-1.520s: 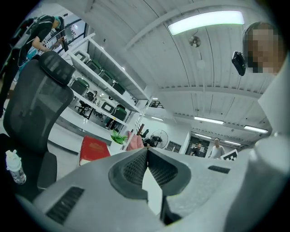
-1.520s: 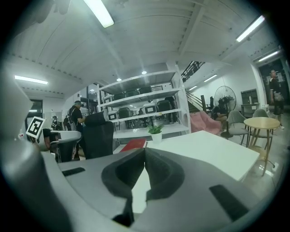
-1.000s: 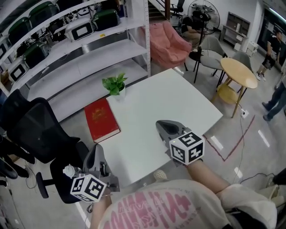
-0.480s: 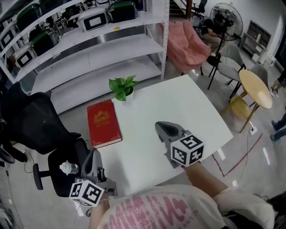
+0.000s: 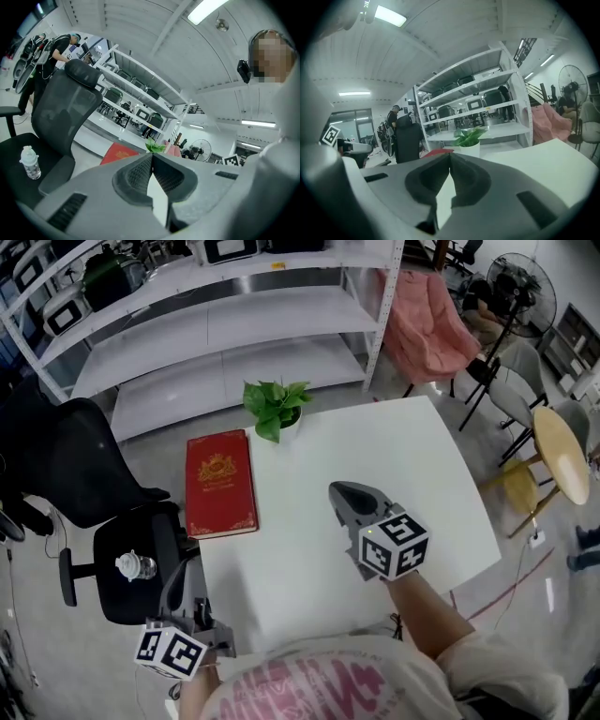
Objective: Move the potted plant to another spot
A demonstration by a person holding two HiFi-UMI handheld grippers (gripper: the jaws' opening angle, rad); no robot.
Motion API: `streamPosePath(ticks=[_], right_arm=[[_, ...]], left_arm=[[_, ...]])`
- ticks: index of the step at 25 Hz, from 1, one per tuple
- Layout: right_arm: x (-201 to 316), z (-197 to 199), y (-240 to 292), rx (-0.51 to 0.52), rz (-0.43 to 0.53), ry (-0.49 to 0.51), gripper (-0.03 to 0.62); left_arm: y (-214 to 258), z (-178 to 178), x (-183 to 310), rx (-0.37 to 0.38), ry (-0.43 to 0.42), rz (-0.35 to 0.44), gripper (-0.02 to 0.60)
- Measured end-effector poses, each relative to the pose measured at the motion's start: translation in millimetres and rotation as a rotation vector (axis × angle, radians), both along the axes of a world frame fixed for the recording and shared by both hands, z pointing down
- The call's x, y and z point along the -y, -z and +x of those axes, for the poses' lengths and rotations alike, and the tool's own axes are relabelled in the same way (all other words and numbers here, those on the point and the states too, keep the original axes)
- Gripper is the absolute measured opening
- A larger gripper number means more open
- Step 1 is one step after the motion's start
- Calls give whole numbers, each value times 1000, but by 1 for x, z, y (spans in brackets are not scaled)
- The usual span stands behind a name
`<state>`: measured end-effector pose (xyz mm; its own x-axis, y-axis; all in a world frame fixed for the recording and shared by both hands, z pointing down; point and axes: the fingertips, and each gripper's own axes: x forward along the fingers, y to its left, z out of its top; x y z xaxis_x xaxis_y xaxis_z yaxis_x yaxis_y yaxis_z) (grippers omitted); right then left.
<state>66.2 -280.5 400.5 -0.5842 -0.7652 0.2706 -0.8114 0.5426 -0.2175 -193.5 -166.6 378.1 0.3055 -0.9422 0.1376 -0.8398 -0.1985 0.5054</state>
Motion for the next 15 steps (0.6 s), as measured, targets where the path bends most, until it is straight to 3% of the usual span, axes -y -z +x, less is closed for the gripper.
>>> streamPosePath(ticks=[6, 15], right_arm=[[38, -9, -22, -66, -5, 71, 8], [87, -23, -56, -158, 2, 229, 8]], left_arm=[[-12, -14, 0, 4, 72, -28, 3], [-35, -38, -16, 32, 180, -132, 3]])
